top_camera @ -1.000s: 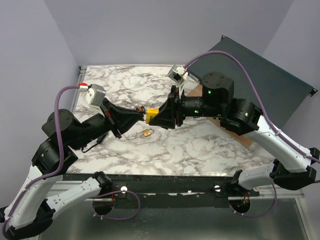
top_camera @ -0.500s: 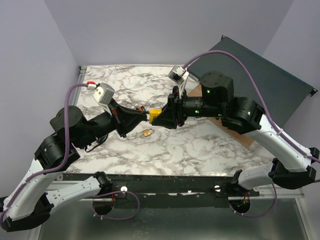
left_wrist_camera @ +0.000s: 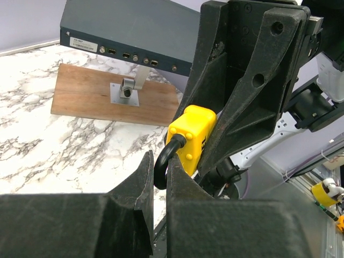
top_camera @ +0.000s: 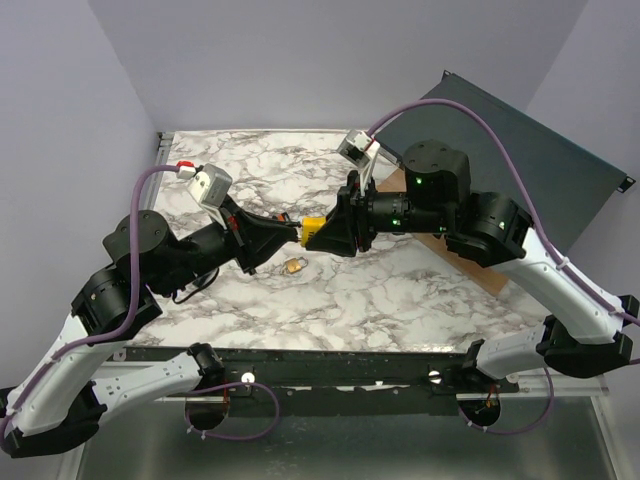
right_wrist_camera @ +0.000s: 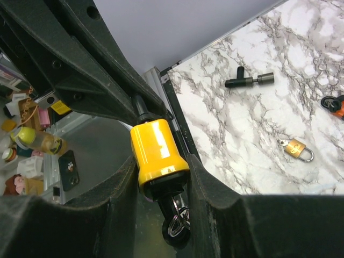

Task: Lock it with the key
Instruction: Lock the lock.

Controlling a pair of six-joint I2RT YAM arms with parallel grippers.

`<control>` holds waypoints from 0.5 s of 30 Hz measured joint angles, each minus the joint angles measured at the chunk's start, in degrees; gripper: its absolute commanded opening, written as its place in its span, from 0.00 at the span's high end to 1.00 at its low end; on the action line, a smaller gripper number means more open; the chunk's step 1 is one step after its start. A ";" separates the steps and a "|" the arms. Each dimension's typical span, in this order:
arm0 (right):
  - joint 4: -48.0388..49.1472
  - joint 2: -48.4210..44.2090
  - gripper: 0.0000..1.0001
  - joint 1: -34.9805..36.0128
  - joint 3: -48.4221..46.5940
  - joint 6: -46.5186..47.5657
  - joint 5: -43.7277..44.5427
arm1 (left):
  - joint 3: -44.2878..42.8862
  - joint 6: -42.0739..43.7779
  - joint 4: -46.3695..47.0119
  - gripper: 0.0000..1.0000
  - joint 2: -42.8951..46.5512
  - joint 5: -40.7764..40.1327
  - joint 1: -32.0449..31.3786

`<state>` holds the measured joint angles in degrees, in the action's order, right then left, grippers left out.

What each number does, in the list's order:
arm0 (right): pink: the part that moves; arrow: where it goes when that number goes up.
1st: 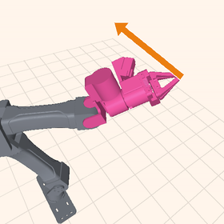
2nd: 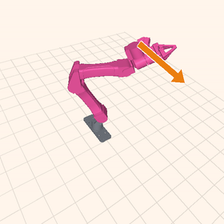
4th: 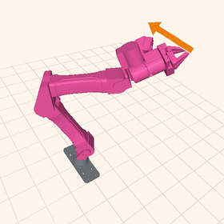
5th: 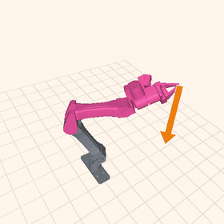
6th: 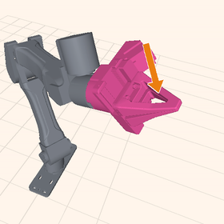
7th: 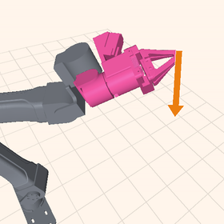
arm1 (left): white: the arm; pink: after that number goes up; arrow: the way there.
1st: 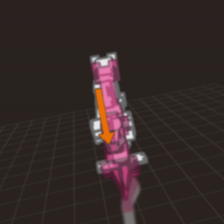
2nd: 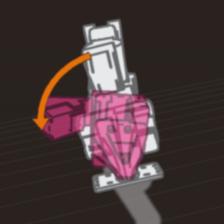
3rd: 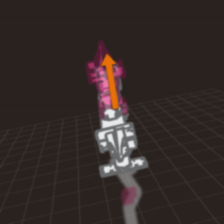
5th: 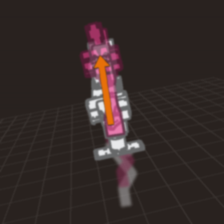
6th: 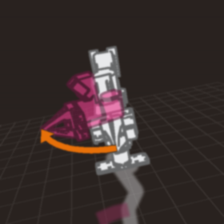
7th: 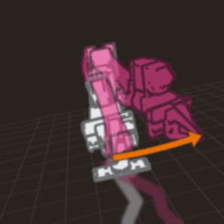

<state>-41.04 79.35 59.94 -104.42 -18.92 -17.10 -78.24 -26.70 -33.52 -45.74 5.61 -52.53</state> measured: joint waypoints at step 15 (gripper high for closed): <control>-2.45 0.52 0.99 -0.02 -1.42 0.59 0.04 | 1.38 -2.29 1.57 1.00 -0.07 0.04 -1.33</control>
<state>-43.48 79.88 59.92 -105.84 -18.33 -17.06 -76.86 -28.99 -31.94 -45.80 5.65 -53.87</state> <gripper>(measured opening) 0.365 0.035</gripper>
